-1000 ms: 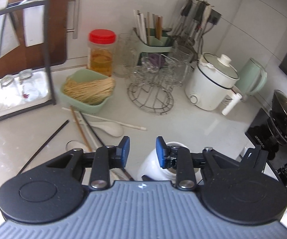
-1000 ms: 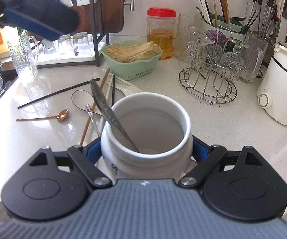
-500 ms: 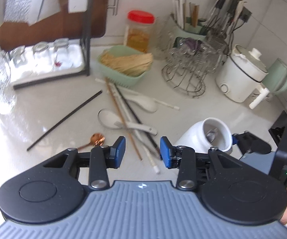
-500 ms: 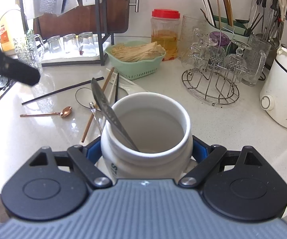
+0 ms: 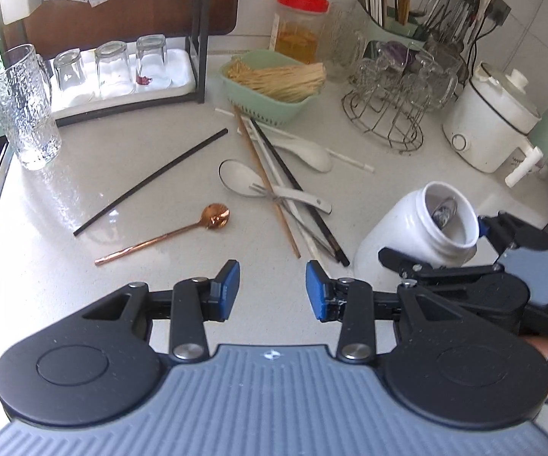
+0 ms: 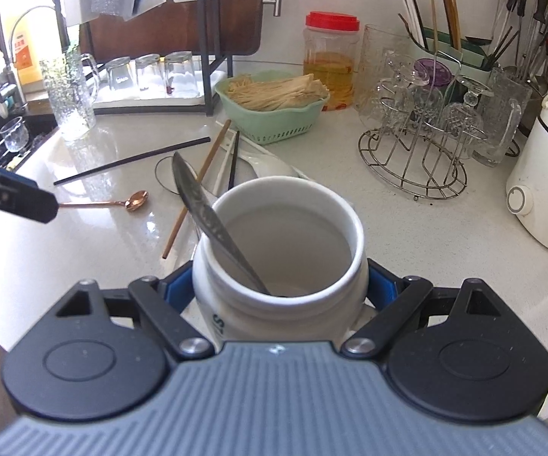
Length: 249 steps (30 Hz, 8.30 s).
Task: Organize utensils
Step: 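Move the left gripper back over the counter toward the copper spoon, then grasp the copper spoon by its bowl with the left gripper, then carry the copper spoon to the jar and drop it inside with the left gripper, then move the left gripper back toward the chopsticks and white spoons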
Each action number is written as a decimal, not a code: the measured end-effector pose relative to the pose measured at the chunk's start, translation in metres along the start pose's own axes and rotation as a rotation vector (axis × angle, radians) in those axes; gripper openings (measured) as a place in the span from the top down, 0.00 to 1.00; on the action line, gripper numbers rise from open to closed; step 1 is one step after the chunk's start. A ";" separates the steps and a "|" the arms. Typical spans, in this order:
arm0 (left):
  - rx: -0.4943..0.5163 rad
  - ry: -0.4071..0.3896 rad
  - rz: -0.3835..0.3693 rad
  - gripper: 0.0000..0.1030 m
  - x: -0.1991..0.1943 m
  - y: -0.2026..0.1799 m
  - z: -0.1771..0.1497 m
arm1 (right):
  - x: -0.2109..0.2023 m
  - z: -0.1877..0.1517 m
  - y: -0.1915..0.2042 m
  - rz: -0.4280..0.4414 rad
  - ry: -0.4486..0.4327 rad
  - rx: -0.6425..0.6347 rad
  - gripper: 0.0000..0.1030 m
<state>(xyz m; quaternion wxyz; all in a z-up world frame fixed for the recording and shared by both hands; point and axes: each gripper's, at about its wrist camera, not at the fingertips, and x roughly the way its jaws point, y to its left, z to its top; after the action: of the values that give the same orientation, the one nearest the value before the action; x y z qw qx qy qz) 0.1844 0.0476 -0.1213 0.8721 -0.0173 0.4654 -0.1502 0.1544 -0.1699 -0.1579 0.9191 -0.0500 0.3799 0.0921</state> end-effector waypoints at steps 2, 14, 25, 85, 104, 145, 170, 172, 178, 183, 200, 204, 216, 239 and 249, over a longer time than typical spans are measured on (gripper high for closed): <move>0.015 0.008 0.020 0.58 0.002 -0.001 -0.003 | 0.000 0.000 -0.001 0.007 0.000 -0.006 0.11; 0.174 0.042 0.032 0.56 0.031 0.007 -0.001 | -0.004 -0.005 0.004 -0.009 -0.033 0.004 0.11; 0.394 0.093 -0.027 0.49 0.080 0.045 0.021 | -0.005 -0.007 0.009 -0.057 -0.037 0.054 0.11; 0.229 -0.101 -0.126 0.68 0.055 -0.003 0.044 | -0.004 -0.010 0.012 -0.078 -0.059 0.067 0.11; 0.204 -0.135 -0.128 0.69 0.037 -0.008 0.053 | -0.004 -0.012 0.012 -0.071 -0.086 0.061 0.11; 0.134 -0.290 -0.391 0.69 -0.060 -0.107 0.132 | -0.002 -0.012 0.006 -0.035 -0.105 0.038 0.11; 0.263 0.021 -0.294 0.69 0.028 -0.130 0.077 | 0.003 -0.010 0.002 -0.018 -0.128 0.033 0.11; 0.289 0.034 -0.282 0.69 0.031 -0.134 0.073 | 0.003 -0.010 0.002 -0.018 -0.131 0.034 0.11; 0.307 0.051 -0.262 0.69 0.037 -0.138 0.068 | 0.003 -0.012 0.001 -0.020 -0.141 0.036 0.11; 0.268 0.052 -0.250 0.69 0.036 -0.134 0.069 | 0.004 -0.013 0.001 -0.019 -0.145 0.038 0.11; 0.192 -0.016 -0.209 0.67 0.011 -0.114 0.081 | 0.003 -0.013 -0.001 -0.016 -0.144 0.036 0.12; 0.183 -0.059 -0.176 0.62 -0.001 -0.108 0.084 | 0.004 -0.012 -0.001 -0.014 -0.141 0.035 0.12; 0.067 -0.116 -0.090 0.59 -0.017 -0.084 0.076 | 0.001 -0.012 -0.011 0.017 -0.123 0.008 0.12; -0.131 -0.081 0.066 0.54 0.018 -0.054 0.025 | -0.005 -0.019 -0.042 0.104 -0.126 -0.069 0.12; -0.158 -0.006 0.086 0.54 0.066 -0.034 0.032 | -0.003 -0.019 -0.051 0.092 -0.130 -0.057 0.12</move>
<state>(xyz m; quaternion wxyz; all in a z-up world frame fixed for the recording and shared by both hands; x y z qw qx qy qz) 0.2367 -0.0066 -0.1500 0.8751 -0.0667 0.4734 -0.0753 0.1496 -0.2229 -0.1675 0.9347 -0.0527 0.3187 0.1482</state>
